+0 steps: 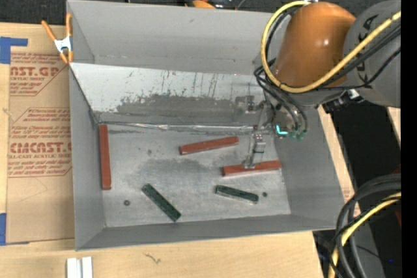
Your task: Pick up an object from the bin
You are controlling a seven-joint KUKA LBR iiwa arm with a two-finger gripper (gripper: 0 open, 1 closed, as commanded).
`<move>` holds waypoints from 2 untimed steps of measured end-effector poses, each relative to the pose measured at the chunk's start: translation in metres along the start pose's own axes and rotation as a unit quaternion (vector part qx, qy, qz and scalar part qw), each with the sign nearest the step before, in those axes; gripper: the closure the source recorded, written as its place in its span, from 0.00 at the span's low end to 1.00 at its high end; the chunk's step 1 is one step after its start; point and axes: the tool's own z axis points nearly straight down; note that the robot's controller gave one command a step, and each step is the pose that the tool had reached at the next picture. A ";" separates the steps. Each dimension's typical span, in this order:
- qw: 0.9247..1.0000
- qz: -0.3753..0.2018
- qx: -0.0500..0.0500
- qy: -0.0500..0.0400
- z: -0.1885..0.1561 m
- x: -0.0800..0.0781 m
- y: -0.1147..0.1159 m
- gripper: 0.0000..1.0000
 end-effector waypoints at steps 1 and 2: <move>1.000 -0.031 0.000 -0.004 0.019 -0.028 0.016 0.00; 0.997 -0.071 0.000 -0.003 0.151 -0.010 -0.015 0.00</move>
Offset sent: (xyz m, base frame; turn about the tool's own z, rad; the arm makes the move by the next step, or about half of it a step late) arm 0.0274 0.0155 -0.0183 -0.0605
